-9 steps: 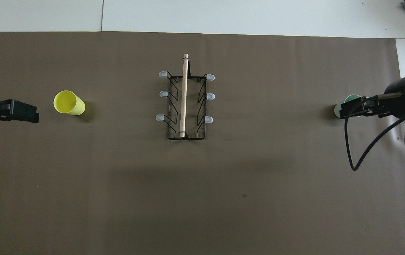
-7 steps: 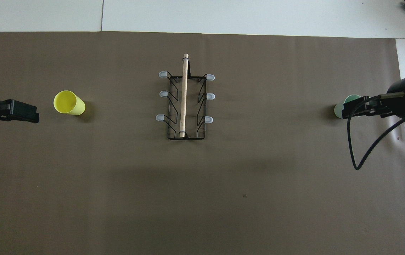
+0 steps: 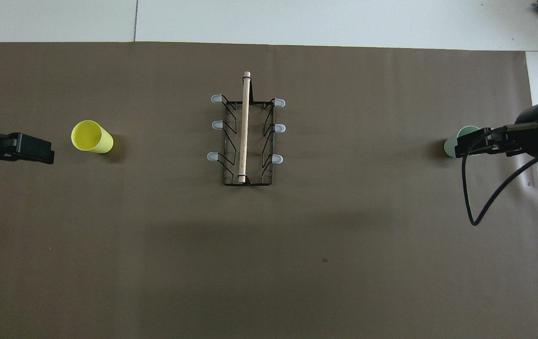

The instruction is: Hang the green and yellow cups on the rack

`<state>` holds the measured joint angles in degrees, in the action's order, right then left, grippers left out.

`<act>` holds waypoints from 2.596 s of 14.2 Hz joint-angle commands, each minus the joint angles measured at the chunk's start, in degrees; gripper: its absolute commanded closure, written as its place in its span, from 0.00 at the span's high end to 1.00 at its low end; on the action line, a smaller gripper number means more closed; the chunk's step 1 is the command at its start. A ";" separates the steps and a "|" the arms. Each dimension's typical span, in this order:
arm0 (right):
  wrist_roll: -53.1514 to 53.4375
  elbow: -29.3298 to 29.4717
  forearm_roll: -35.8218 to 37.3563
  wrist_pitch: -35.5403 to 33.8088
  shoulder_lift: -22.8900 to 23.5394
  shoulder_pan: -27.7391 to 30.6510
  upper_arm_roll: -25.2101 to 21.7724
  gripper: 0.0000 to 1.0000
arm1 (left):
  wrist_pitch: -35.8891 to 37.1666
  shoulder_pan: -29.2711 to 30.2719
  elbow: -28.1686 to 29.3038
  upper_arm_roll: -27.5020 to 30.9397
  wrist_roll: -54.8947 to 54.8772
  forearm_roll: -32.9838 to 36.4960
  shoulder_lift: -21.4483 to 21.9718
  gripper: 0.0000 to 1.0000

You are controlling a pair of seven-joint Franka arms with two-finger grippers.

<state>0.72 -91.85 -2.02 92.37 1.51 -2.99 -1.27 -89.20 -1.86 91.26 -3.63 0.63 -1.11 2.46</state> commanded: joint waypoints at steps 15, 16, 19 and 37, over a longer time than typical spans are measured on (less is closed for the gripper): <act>-2.72 -0.18 -0.09 0.27 0.77 1.85 0.31 1.00 | -3.52 6.05 -13.14 5.22 26.04 -17.74 -20.73 1.00; -5.96 -0.26 -0.18 0.18 0.77 1.93 0.31 1.00 | -3.70 8.34 -13.04 5.22 30.09 -22.14 -21.78 1.00; -15.89 -0.78 0.26 0.44 0.69 2.72 0.04 1.00 | -7.02 14.31 -7.70 5.13 43.88 -31.98 -22.94 1.00; -44.21 -23.98 51.73 26.01 9.82 -11.51 0.40 1.00 | -20.66 25.85 24.58 4.16 43.87 -74.10 -24.43 1.00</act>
<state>-40.32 -112.55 45.00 115.51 11.60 -14.67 -0.69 -109.50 23.11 113.75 1.49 49.13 -71.58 -22.37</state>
